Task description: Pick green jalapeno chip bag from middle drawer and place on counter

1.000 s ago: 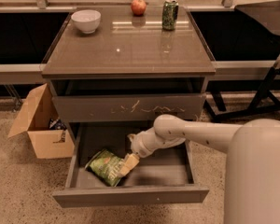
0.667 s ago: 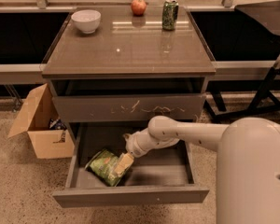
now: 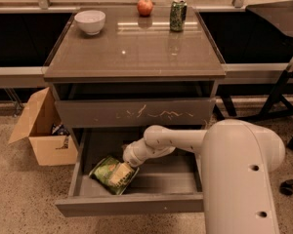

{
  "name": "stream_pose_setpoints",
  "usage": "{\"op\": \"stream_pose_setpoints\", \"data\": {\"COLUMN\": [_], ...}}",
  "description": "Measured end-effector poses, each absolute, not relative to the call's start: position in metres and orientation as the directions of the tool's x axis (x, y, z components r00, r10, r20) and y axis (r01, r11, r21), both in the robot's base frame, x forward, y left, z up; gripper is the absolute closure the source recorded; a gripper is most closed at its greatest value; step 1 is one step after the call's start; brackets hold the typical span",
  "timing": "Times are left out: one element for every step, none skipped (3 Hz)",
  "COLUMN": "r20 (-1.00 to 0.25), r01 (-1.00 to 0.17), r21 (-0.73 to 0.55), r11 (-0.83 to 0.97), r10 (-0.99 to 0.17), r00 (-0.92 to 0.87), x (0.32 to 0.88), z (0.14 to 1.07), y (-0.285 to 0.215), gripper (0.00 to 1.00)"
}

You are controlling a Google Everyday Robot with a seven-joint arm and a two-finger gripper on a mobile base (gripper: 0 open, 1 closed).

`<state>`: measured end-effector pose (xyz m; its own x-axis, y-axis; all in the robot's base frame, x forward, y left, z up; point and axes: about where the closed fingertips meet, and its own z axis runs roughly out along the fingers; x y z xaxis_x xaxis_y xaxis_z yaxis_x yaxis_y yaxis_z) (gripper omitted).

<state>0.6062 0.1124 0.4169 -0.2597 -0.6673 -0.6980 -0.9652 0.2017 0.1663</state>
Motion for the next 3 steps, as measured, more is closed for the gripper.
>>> {"op": "stream_pose_setpoints", "data": {"r20": [-0.686,-0.683,-0.721], "r01": [-0.957,-0.953,-0.959], "r21": [0.201,0.231,0.227], "r11": [0.207,0.197,0.168], "r10": [-0.668,-0.665,-0.633], "r00": [-0.288,-0.302,-0.281], "x": [0.606,0.604,0.599], "z": [0.399,0.386,0.398], "y": [0.122,0.132,0.135], "gripper": [0.18,0.41,0.72]}}
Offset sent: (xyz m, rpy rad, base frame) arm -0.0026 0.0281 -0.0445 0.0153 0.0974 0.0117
